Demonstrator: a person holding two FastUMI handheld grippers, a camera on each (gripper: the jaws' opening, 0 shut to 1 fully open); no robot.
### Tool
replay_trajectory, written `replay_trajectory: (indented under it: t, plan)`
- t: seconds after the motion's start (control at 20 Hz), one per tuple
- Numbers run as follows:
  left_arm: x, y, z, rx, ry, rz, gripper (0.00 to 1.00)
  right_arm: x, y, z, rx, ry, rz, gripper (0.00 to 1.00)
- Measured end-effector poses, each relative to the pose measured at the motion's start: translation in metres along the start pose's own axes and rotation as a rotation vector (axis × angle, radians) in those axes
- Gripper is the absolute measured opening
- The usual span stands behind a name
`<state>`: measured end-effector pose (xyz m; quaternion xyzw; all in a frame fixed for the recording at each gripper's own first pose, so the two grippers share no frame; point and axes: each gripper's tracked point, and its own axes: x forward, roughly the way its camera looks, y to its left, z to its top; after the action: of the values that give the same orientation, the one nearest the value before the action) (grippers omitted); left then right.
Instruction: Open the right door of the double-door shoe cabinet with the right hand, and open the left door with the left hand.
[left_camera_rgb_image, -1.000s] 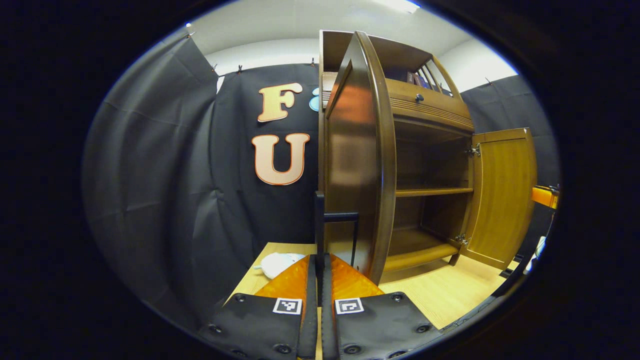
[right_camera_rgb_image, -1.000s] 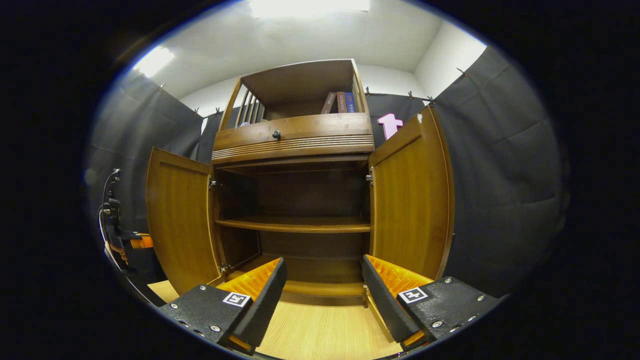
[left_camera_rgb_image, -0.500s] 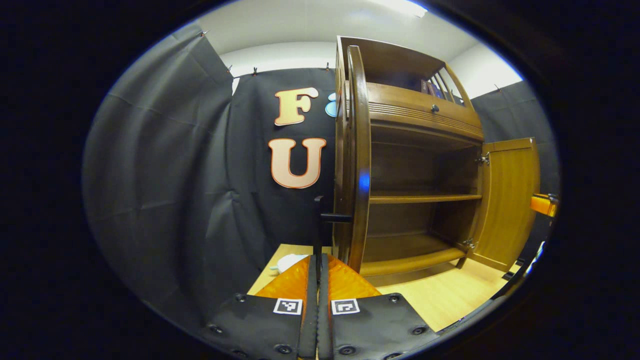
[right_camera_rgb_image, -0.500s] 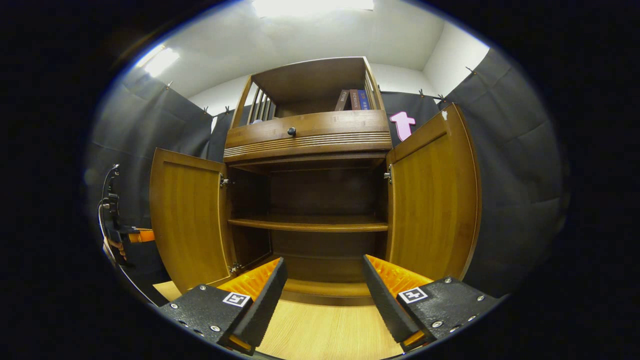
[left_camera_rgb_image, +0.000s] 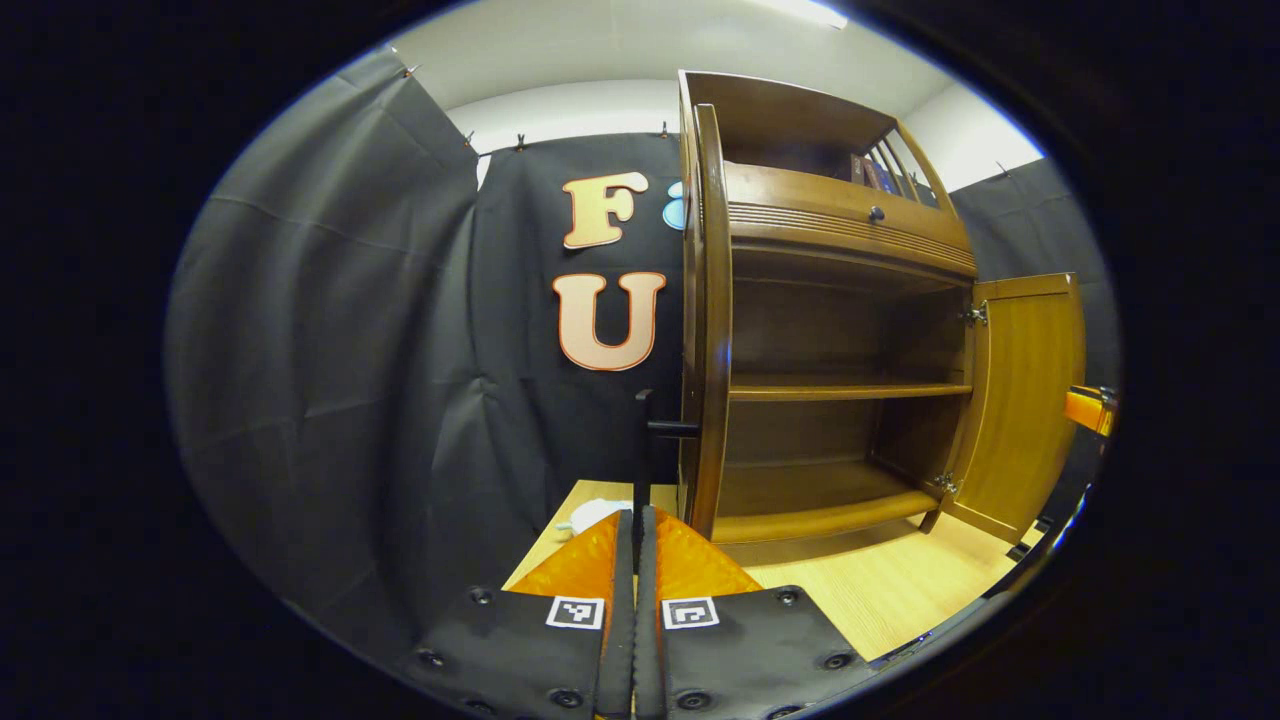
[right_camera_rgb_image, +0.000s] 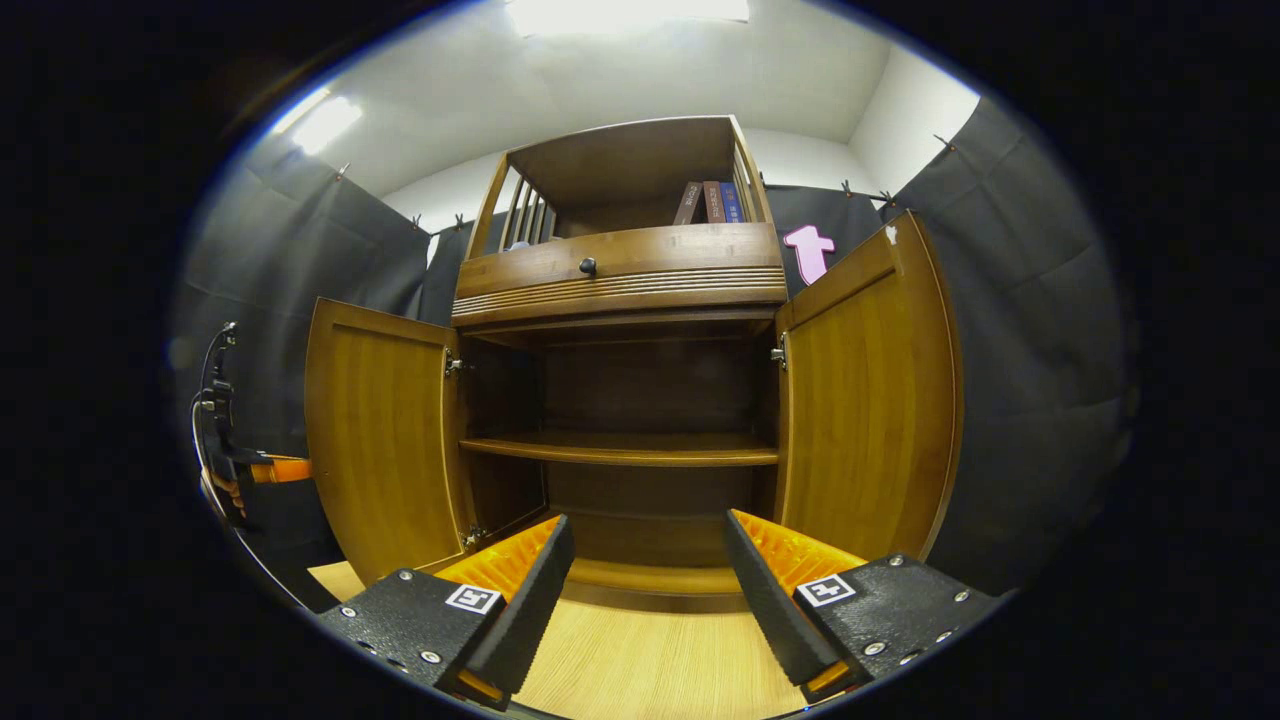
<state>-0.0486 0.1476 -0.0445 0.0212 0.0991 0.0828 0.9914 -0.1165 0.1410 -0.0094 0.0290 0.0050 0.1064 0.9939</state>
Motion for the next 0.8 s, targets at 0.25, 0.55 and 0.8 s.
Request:
replay_trajectory:
  t: [0.25, 0.55, 0.8]
  plan:
    - [-0.018, -0.024, 0.028, 0.011, -0.018, -0.002, 0.07, 0.003, -0.016, 0.010, 0.004, -0.012, -0.016, 0.99]
    - [-0.025, -0.065, 0.058, 0.060, -0.031, -0.029, 0.17, 0.009, -0.037, 0.030, -0.009, -0.024, -0.036, 0.92]
    - [-0.021, -0.092, 0.077, 0.051, -0.049, -0.023, 0.34, 0.009, -0.046, 0.056, -0.029, -0.047, -0.035, 0.92]
